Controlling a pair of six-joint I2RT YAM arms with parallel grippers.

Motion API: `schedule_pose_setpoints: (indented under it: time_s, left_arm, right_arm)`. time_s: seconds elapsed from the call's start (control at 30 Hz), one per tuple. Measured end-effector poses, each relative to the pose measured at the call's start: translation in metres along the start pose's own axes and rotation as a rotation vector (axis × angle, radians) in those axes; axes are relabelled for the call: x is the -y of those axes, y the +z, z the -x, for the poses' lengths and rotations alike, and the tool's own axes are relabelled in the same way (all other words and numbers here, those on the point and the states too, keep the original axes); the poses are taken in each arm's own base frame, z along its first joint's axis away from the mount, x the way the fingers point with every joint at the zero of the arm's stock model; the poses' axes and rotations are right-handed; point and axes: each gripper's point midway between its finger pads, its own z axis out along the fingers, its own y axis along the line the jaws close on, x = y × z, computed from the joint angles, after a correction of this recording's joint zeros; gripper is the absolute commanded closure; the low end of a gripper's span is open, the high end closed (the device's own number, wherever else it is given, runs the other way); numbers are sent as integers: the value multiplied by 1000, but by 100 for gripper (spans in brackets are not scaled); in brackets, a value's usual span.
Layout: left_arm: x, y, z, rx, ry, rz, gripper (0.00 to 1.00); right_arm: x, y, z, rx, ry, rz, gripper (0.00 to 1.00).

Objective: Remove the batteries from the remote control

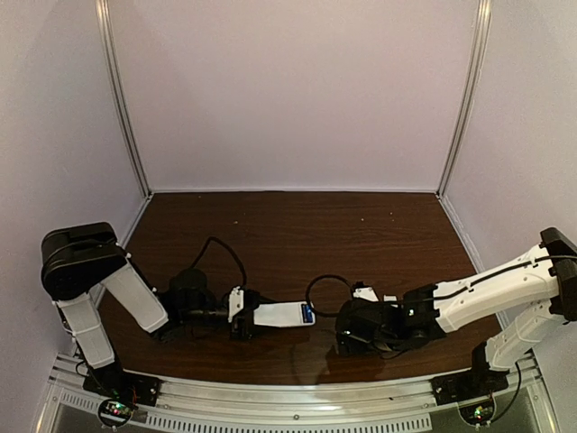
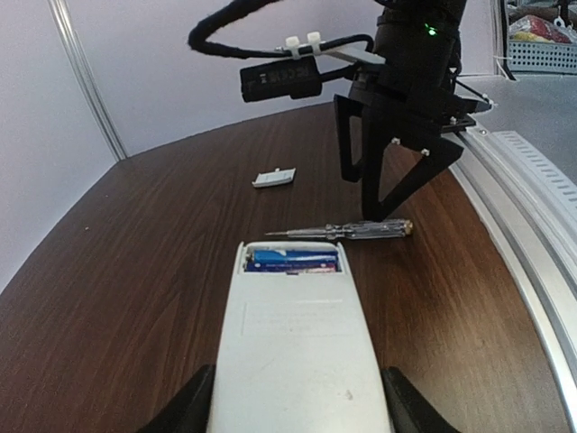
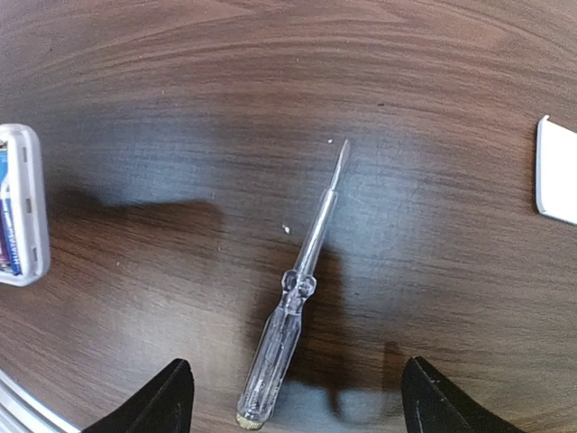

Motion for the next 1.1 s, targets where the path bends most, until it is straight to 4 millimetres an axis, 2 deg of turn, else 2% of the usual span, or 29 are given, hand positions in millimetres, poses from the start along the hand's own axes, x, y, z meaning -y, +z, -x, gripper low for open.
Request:
schedule_pose_setpoints:
  time_s: [0.17,0.37,0.5,0.63,0.7,0.87,1.1]
  left_arm:
    - [-7,13,-4,-25,-78,-9,100]
    - [-4,25,-30,-97,-183,-35,100]
    - [0,27,-43,-128,-225,-44,100]
    - [-1,30,-44,-125,-233,-53,99]
    - [0,32,-45,-124,-233,-56,93]
    - [-1,33,-46,-122,-232,-58,72]
    - [-1,33,-48,-127,-224,-56,56]
  right_arm:
    - [-2,-14,14,52,13,28,16]
    - [0,-37,32,128,49,81,14]
    - [8,-42,33,147,60,93,14]
    - [16,-40,28,144,55,84,14]
    - [17,-40,27,143,54,82,14]
    - [17,-39,27,143,55,84,14]
    - [14,-38,24,142,48,93,14]
